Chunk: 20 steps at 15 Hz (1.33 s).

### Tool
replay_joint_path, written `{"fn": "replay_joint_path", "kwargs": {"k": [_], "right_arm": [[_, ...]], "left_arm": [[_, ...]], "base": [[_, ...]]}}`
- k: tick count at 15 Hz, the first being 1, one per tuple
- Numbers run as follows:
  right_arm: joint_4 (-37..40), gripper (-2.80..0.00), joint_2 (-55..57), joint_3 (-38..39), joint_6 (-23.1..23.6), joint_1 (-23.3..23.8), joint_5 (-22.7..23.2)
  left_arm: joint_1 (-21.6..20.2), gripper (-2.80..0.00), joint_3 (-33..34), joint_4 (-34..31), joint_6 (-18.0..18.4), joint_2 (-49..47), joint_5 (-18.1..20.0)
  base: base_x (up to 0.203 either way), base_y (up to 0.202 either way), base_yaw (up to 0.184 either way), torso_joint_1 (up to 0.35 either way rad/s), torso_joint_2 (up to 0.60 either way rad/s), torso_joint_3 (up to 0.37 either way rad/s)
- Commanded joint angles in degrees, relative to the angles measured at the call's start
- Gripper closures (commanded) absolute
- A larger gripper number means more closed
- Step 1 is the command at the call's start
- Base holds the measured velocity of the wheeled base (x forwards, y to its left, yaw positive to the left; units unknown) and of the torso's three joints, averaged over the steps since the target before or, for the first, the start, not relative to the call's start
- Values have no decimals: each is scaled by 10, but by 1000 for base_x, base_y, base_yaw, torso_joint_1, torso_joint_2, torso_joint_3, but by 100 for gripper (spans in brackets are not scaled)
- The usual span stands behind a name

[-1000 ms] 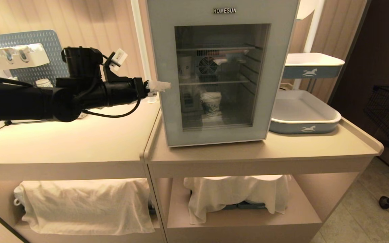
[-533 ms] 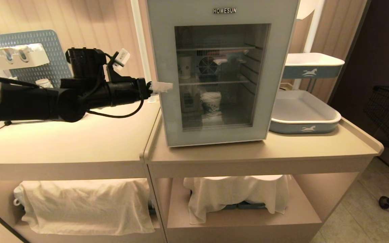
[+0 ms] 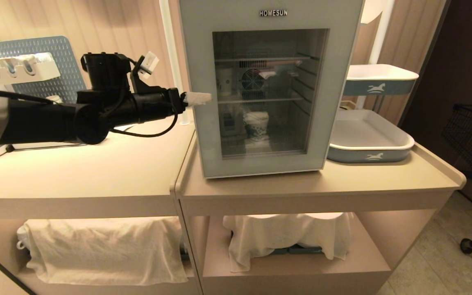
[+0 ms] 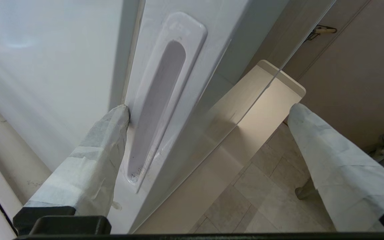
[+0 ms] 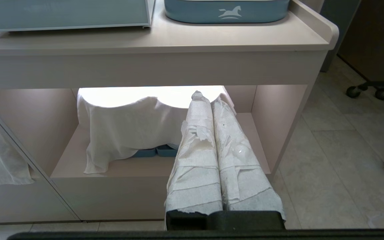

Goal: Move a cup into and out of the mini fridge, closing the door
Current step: Open the freezer door

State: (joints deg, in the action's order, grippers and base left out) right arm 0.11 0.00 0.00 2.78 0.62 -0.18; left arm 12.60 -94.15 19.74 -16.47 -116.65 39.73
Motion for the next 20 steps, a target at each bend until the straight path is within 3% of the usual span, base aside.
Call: {"fn": "replay_joint_path", "kwargs": {"k": [1,20], "right_arm": [[0,0,1,11,0,0,0],[0,0,1,11,0,0,0]], "left_arm": [[4,-280,-2,3,-3,-3,3],[16,-280,64,-1,-3,55,3]], "base": [[0,0,0,0,0,0],[0,0,0,0,0,0]]}}
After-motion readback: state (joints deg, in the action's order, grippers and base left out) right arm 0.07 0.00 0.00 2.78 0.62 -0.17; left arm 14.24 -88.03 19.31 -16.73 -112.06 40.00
